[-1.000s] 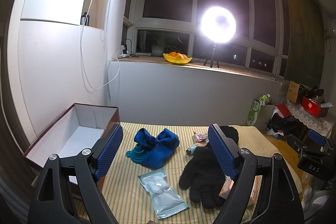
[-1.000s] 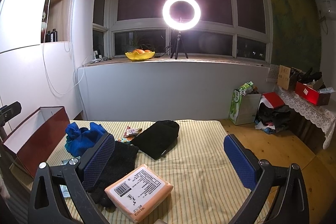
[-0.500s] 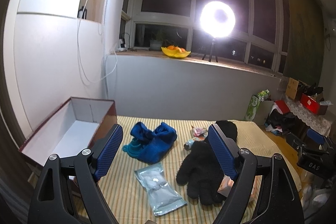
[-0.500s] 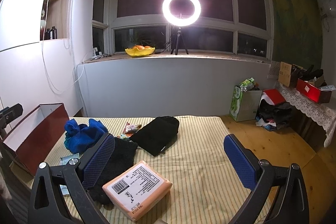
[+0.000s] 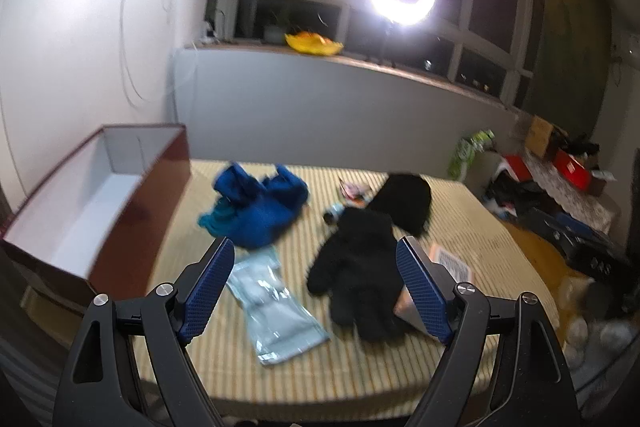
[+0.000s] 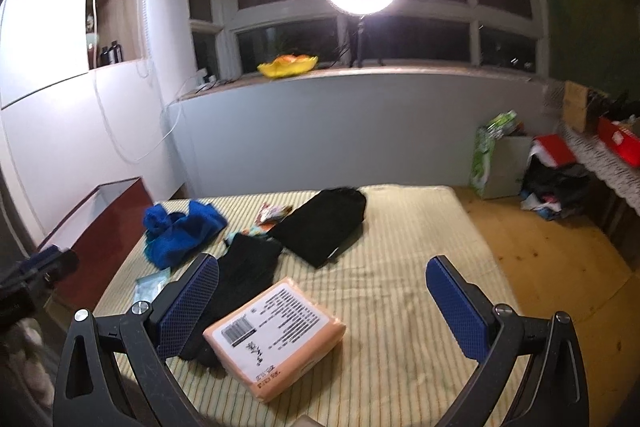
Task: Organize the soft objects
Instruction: 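Move the left tool to the orange package and close on it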
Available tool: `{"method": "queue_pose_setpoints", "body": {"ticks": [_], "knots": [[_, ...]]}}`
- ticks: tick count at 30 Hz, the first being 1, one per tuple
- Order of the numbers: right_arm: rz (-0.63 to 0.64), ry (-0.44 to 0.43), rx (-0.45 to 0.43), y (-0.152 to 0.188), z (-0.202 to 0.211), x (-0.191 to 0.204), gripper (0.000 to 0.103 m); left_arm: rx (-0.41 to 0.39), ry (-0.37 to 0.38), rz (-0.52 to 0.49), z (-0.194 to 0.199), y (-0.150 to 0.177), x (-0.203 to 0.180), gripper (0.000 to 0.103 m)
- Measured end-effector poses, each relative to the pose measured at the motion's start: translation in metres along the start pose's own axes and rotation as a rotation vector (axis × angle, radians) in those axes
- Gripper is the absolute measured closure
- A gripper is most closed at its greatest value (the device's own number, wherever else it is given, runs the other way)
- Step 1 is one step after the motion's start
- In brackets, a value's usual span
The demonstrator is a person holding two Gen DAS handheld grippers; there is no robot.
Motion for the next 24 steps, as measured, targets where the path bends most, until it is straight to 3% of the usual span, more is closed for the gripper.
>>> {"method": "queue_pose_setpoints", "body": {"ticks": [7,16,20,24], "knots": [[0.033,-0.125,0.131,0.013,-0.031,-0.003,0.001,0.130,0.095,0.015,-0.024,0.026,-0.024,0.020],[0.010,-0.238,0.267,0.023,-0.062,-0.011,0.001,0.199,0.146,-0.035,-0.037,0.043,-0.055,0.021],[0.011,-0.286,0.319,0.028,-0.070,-0.012,0.008,0.259,0.205,-0.008,-0.045,0.054,-0.066,0.022],[0.005,-0.312,0.377,0.031,-0.083,-0.017,0.014,0.315,0.255,0.003,-0.052,0.063,-0.081,0.033]]}}
Point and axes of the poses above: each gripper's, at about its wrist camera, not at the fingertips, and z roughly against the way its jaws point, x to its left, y to its underside, the point moved 6 cm from there along -z, roughly the way its jaws point, and after that the axes turned 6 degrees about x, right-handed, at the moved point
